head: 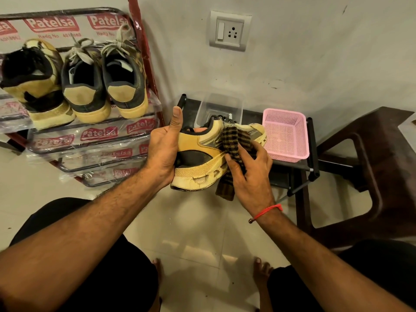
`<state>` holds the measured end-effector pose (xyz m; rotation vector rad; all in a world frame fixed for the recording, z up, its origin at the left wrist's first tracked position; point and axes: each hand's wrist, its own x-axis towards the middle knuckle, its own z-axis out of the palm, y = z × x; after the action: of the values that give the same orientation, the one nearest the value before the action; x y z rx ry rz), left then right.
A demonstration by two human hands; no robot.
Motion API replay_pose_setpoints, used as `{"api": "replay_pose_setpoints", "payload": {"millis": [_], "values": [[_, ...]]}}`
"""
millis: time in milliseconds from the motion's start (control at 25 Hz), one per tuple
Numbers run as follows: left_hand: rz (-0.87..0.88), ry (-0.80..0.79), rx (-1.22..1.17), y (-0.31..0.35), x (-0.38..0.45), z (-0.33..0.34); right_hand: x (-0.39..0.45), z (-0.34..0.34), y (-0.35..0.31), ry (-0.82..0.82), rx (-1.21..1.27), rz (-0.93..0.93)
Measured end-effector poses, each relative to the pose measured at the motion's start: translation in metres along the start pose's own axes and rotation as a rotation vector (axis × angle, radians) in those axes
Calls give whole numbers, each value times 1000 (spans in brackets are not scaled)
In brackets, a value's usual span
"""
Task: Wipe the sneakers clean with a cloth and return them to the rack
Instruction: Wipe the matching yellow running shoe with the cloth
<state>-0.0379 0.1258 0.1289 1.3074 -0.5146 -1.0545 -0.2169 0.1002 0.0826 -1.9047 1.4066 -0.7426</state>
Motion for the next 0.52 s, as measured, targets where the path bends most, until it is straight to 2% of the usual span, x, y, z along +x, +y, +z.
{"api": "replay_pose_setpoints", "payload": {"millis": [80,200,280,360,520], "values": [[-11,-5,2,0,0,0,0,-6,-9,-36,244,86],[-27,-13,-4,2,0,-1,20,-36,-17,8,1015,398],[-24,-26,-5,4,-1,-2,30,-54,-5,-69,1426,503],[-26,-50,5,3,-1,-1,31,-58,4,-153,1596,522],[-15,-80,57,-2,1,-1,29,-55,-3,-287,1672,516]]}}
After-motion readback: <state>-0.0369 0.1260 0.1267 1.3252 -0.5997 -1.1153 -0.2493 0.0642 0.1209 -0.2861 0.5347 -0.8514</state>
